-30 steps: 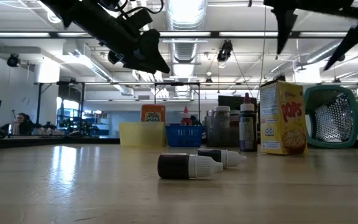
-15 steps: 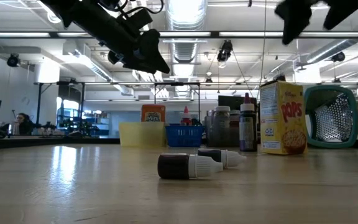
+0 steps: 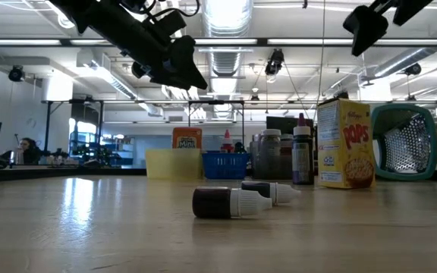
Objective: Pick & Place Kitchen Items
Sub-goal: Put the yellow cereal box into the yellow bin
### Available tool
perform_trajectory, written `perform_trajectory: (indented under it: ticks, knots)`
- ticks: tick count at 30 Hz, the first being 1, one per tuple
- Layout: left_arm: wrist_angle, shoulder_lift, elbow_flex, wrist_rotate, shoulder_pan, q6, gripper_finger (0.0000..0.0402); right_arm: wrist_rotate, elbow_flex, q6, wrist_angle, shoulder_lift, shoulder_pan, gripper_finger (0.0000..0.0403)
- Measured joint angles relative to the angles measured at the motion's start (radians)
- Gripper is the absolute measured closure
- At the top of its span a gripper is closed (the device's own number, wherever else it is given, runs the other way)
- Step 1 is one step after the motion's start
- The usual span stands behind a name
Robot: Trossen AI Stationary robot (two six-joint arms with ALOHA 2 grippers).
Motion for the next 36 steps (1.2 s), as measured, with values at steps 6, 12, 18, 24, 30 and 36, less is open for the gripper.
perform_trajectory:
  ticks: [6,12,18,24,30,36]
  knots:
    - [0.000,0.000,0.000,0.000,0.000,0.000,0.0073,0.061,-0.032,-0.029,-0.007,-0.056,0.000,0.0003]
    - [0.000,0.000,0.000,0.000,0.000,0.000,0.0073,0.081,-0.129,-0.032,-0.008,-0.161,-0.002,0.0003]
    - [0.002,0.000,0.000,0.000,0.000,0.000,0.0073,0.086,-0.236,-0.037,-0.001,-0.243,-0.002,0.0003]
    - [0.002,0.000,0.000,0.000,0.000,0.000,0.0073,0.106,-0.311,-0.050,0.026,-0.283,-0.002,0.0003]
    - [0.002,0.000,0.000,0.000,0.000,0.000,0.0073,0.158,-0.306,-0.029,0.021,-0.281,-0.002,0.0003]
    - [0.002,0.000,0.000,0.000,0.000,-0.051,0.0073,0.158,-0.295,0.164,0.074,-0.234,-0.002,0.0003]
